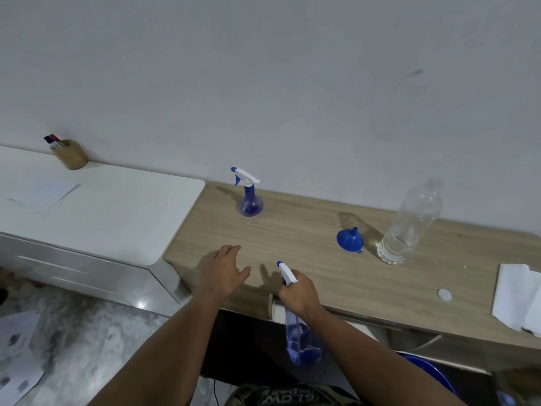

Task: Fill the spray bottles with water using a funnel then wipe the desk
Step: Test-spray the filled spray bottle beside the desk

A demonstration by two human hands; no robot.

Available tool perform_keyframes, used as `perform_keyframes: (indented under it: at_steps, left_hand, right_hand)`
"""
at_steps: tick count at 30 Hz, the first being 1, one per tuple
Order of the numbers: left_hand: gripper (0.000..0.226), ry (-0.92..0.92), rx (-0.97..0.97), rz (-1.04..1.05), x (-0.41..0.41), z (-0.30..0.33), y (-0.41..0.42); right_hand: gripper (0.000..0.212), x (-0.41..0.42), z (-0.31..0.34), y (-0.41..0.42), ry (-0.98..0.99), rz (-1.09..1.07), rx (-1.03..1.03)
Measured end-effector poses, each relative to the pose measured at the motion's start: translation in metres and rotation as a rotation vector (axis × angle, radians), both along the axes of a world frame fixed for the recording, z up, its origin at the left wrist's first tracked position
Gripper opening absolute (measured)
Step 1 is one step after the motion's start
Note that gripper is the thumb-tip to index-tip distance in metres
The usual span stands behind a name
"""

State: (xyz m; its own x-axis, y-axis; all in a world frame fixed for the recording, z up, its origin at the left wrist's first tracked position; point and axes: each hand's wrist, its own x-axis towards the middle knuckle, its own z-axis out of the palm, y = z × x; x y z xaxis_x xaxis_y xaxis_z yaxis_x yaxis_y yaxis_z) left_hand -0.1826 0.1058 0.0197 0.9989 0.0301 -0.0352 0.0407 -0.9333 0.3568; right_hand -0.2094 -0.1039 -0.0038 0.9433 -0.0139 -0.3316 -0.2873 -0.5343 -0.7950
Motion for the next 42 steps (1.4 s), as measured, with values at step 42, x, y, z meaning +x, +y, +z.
perform_keyframes:
  at_steps: [42]
  left_hand:
    - [0.076,0.157,-0.293,-0.066,0.019,0.011,-0.007]
  right_hand:
    - [0.018,0.061,0.027,0.009,-0.024,-0.047,0.03]
